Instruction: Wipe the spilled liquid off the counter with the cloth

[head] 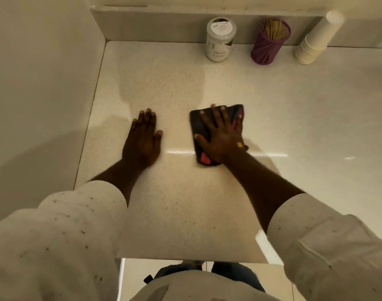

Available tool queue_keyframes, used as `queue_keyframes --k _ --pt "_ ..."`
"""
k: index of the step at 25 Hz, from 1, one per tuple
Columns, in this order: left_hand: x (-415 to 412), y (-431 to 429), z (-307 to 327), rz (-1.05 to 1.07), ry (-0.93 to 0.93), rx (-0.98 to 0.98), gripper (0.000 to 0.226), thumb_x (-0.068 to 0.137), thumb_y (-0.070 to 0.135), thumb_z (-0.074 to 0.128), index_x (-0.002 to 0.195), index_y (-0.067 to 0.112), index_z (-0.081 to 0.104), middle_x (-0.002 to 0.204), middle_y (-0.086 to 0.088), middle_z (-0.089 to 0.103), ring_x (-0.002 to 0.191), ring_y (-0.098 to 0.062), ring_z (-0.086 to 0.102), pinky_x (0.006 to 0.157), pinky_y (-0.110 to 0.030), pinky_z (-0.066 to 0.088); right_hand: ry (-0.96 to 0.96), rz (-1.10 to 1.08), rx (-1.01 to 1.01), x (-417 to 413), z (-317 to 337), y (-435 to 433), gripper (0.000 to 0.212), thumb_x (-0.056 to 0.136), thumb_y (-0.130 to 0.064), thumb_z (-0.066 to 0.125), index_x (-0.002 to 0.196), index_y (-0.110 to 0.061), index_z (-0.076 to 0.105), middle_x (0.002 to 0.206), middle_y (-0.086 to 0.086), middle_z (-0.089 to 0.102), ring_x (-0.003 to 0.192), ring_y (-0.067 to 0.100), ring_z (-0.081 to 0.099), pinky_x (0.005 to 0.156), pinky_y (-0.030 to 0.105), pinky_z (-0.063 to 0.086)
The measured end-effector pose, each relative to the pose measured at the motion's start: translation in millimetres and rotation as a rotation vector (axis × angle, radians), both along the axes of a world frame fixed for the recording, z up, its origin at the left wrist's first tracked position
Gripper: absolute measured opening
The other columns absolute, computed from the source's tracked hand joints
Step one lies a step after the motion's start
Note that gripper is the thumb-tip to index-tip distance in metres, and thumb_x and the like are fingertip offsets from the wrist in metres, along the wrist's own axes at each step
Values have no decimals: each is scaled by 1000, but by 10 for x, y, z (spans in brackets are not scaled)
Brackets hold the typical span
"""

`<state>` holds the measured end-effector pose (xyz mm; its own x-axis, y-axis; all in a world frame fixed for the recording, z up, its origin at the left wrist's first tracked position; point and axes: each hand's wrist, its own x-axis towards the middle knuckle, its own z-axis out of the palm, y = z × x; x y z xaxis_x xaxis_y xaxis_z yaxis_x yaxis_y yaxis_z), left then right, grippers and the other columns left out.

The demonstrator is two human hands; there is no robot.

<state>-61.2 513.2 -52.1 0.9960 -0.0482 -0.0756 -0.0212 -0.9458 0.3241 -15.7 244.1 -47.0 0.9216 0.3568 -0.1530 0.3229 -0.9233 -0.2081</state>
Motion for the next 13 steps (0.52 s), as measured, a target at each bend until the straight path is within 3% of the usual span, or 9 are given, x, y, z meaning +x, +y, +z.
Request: queue_keyframes --k 6,13 --pt "27 -4 -23 9 14 28 63 108 37 26 161 8 9 170 -12 6 158 -26 0 128 -42 -1 -35 172 70 -1111 -34 224 77 95 -73 27 162 -36 19 172 7 14 159 30 1 121 69 -4" --pt "-388 -409 60 -3 13 -4 68 105 45 19 161 9 7 170 -12 5 157 -25 -1 127 -40 -2 -53 88 13 -1702 9 -722 77 97 -72 32 163 -38 11 174 0 6 160 24 -5 123 66 0"
